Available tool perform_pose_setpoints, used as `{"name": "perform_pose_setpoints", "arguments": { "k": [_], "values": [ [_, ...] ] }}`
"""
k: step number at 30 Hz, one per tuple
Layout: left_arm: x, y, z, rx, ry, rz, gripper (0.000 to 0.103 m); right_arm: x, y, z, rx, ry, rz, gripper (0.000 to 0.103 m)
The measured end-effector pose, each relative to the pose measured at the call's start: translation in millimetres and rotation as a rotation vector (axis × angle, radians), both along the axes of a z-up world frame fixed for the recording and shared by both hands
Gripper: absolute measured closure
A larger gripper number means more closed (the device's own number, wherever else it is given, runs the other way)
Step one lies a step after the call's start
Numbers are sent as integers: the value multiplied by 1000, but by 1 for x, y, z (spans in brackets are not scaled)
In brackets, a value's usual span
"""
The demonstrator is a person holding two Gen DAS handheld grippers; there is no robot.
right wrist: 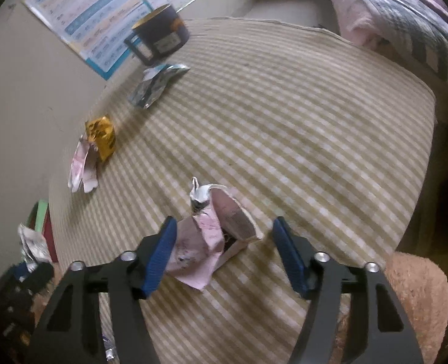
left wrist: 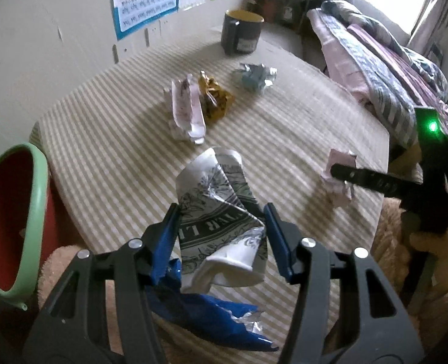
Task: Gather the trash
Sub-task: 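Grasp the silver crumpled wrapper with the left gripper while the right grasps the pink-white paper, then carry the silver wrapper and pink-white paper toward the green bucket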
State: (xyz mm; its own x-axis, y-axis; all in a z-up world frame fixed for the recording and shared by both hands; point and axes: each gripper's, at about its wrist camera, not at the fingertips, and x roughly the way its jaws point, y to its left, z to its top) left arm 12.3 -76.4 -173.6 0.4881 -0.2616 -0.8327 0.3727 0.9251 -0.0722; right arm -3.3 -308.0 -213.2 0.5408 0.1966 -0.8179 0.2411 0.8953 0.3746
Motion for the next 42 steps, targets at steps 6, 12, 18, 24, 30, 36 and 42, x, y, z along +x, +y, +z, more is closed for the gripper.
{"name": "perform_pose_setpoints", "arguments": {
  "k": [6,12,18,24,30,36,42],
  "values": [
    [-2,12,14,-16,-43,30,49,-3,16,12,-30,-48,56,68],
    [-3,29,37,-33,-116,81,49,-14,36,47,-64,-153,91,67],
    [-4,51,61,-62,-194,134,49,-18,60,81,-56,-240,143,66],
    [-7,66,67,-90,-217,162,49,-18,87,103,-70,-284,210,66],
    [-6,76,64,-118,-213,177,49,-18,108,110,-91,-285,255,66],
    [-6,89,64,-138,-218,202,49,-19,124,115,-131,-297,281,66],
    [-6,103,66,-155,-226,237,49,-19,141,121,-145,-308,317,66]
  ]
}}
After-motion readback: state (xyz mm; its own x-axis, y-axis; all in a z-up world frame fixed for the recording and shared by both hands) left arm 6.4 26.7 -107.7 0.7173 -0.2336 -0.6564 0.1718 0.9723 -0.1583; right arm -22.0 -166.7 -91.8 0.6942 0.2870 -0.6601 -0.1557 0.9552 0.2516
